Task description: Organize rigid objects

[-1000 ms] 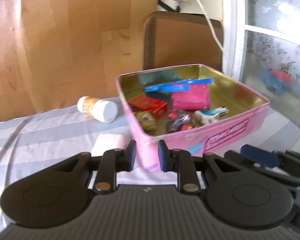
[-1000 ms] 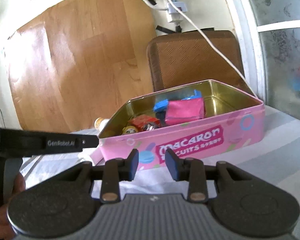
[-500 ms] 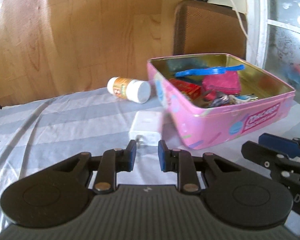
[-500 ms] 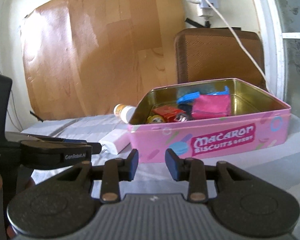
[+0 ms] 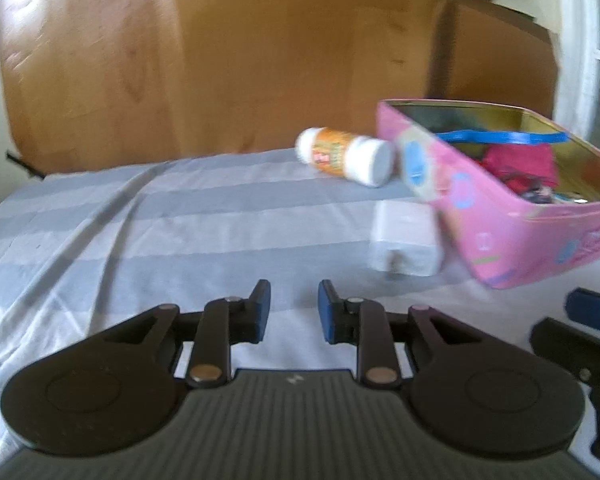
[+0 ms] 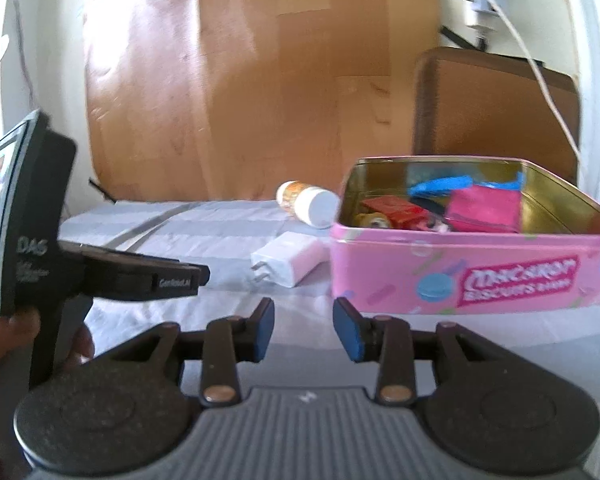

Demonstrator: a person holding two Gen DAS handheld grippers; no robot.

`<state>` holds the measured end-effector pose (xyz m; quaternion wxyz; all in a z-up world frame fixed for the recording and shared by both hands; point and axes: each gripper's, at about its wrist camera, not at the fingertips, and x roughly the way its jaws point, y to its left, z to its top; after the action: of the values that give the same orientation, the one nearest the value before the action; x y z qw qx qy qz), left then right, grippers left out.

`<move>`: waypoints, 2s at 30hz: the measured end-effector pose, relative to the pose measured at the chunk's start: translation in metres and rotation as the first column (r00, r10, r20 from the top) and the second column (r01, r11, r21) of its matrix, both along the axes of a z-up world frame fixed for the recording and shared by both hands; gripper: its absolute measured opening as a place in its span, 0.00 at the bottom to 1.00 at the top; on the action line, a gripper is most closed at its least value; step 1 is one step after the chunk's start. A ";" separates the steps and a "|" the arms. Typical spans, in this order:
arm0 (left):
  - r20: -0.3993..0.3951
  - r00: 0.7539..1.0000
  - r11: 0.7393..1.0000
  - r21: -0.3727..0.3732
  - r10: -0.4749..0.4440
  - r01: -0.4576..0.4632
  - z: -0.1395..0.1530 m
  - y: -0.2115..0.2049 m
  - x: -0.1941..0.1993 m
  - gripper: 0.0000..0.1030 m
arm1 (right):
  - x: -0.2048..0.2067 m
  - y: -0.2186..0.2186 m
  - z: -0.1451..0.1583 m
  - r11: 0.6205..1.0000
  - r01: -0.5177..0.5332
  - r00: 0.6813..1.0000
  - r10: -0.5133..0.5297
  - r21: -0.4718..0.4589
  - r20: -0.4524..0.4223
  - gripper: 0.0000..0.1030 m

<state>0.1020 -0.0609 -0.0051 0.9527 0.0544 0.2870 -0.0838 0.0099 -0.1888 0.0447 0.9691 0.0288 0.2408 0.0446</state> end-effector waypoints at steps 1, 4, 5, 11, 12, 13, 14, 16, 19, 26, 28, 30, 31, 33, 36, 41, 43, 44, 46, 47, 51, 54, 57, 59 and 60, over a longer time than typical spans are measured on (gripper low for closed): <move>-0.007 1.000 1.000 -0.005 0.015 -0.015 -0.002 0.005 0.002 0.27 | 0.002 0.005 -0.001 1.000 -0.010 1.000 0.010 -0.012 -0.001 0.35; -0.030 0.998 0.998 -0.029 0.048 -0.049 -0.010 0.018 0.009 0.28 | 0.012 0.017 -0.003 0.998 -0.036 0.999 0.035 -0.044 -0.007 0.35; -0.033 0.998 0.997 -0.060 0.049 -0.051 -0.009 0.023 0.009 0.29 | 0.017 0.021 -0.004 0.997 -0.045 0.999 0.045 -0.062 -0.008 0.35; -0.045 0.996 0.981 -0.173 0.083 -0.089 -0.009 0.041 0.016 0.29 | 0.054 0.049 0.000 0.960 -0.117 0.992 0.123 -0.256 0.010 0.35; -0.048 0.995 0.977 -0.192 0.085 -0.093 -0.009 0.044 0.016 0.29 | 0.062 0.053 -0.001 0.949 -0.125 0.991 0.133 -0.290 0.006 0.35; -0.049 0.995 0.975 -0.203 0.084 -0.092 -0.009 0.045 0.016 0.29 | 0.067 0.056 -0.003 0.939 -0.133 0.990 0.140 -0.317 0.000 0.35; -0.049 0.995 0.974 -0.206 0.081 -0.090 -0.009 0.045 0.017 0.31 | 0.072 0.060 -0.006 0.927 -0.144 0.989 0.150 -0.347 -0.008 0.35; -0.045 0.996 0.976 -0.201 0.074 -0.082 -0.009 0.043 0.016 0.33 | 0.080 0.067 -0.011 0.897 -0.169 0.984 0.175 -0.408 -0.021 0.35; -0.042 0.997 0.977 -0.199 0.069 -0.077 -0.010 0.042 0.015 0.35 | 0.093 0.075 -0.016 0.857 -0.203 0.977 0.207 -0.475 -0.044 0.45; -0.041 0.997 0.976 -0.206 0.065 -0.072 -0.011 0.045 0.016 0.37 | 0.128 0.084 -0.013 0.754 -0.310 0.951 0.255 -0.579 -0.177 0.63; -0.040 0.997 0.975 -0.208 0.066 -0.073 -0.010 0.045 0.016 0.39 | 0.142 0.086 -0.011 0.726 -0.374 0.927 0.266 -0.577 -0.265 0.84; -0.041 0.997 0.974 -0.213 0.068 -0.075 -0.010 0.046 0.016 0.40 | 0.156 0.087 -0.010 0.692 -0.428 0.901 0.274 -0.581 -0.337 0.94; -0.042 0.997 0.973 -0.216 0.069 -0.076 -0.010 0.046 0.017 0.40 | 0.162 0.087 -0.008 0.685 -0.450 0.888 0.277 -0.572 -0.367 0.95; -0.042 0.997 0.973 -0.219 0.071 -0.078 -0.010 0.046 0.017 0.41 | 0.179 0.085 -0.003 0.705 -0.494 0.850 0.269 -0.509 -0.452 0.93; -0.040 0.997 0.972 -0.220 0.072 -0.079 -0.009 0.046 0.017 0.43 | 0.195 0.079 0.004 0.736 -0.550 0.787 0.299 -0.395 -0.539 0.77; -0.042 0.996 0.970 -0.228 0.076 -0.084 -0.008 0.048 0.017 0.46 | 0.177 0.076 0.006 0.731 -0.528 0.813 0.289 -0.432 -0.505 0.60; -0.042 0.996 0.970 -0.228 0.076 -0.083 -0.008 0.048 0.017 0.46 | 0.156 0.080 0.006 0.704 -0.537 0.823 0.315 -0.466 -0.473 0.49; -0.042 0.996 0.970 -0.227 0.076 -0.083 -0.008 0.047 0.017 0.46 | 0.141 0.081 0.007 0.687 -0.547 0.823 0.338 -0.478 -0.457 0.46; -0.043 0.996 0.970 -0.227 0.076 -0.084 -0.007 0.047 0.016 0.46 | 0.110 0.082 0.007 0.668 -0.572 0.814 0.389 -0.476 -0.432 0.43; -0.044 0.996 0.971 -0.226 0.074 -0.082 -0.007 0.047 0.016 0.46 | 0.093 0.082 0.005 0.655 -0.590 0.802 0.410 -0.472 -0.434 0.29; -0.045 0.997 0.971 -0.227 0.062 -0.071 -0.007 0.047 0.015 0.46 | 0.042 0.066 -0.001 0.704 -0.573 0.815 0.434 -0.419 -0.385 0.18; -0.060 0.998 0.961 -0.274 0.014 -0.030 -0.005 0.047 0.018 0.47 | 0.029 0.039 0.005 0.833 -0.472 0.872 0.393 -0.289 -0.291 0.20; -0.082 0.990 0.928 -0.366 -0.111 0.074 0.000 0.041 0.027 0.54 | 0.021 0.020 0.001 0.911 -0.342 0.933 0.301 -0.230 -0.195 0.25; -0.047 0.978 0.917 -0.359 -0.203 0.174 0.009 0.029 0.029 0.67 | 0.024 0.007 -0.005 0.945 -0.287 0.950 0.260 -0.157 -0.170 0.34; -0.021 0.971 0.925 -0.310 -0.239 0.221 0.013 0.020 0.028 0.81 | 0.026 0.003 -0.011 0.958 -0.260 0.956 0.238 -0.118 -0.173 0.36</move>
<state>0.1299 -0.0411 0.0084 0.9244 -0.0626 0.2900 -0.2398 0.0362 -0.1861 0.0337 0.9334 -0.0663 0.3206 0.1472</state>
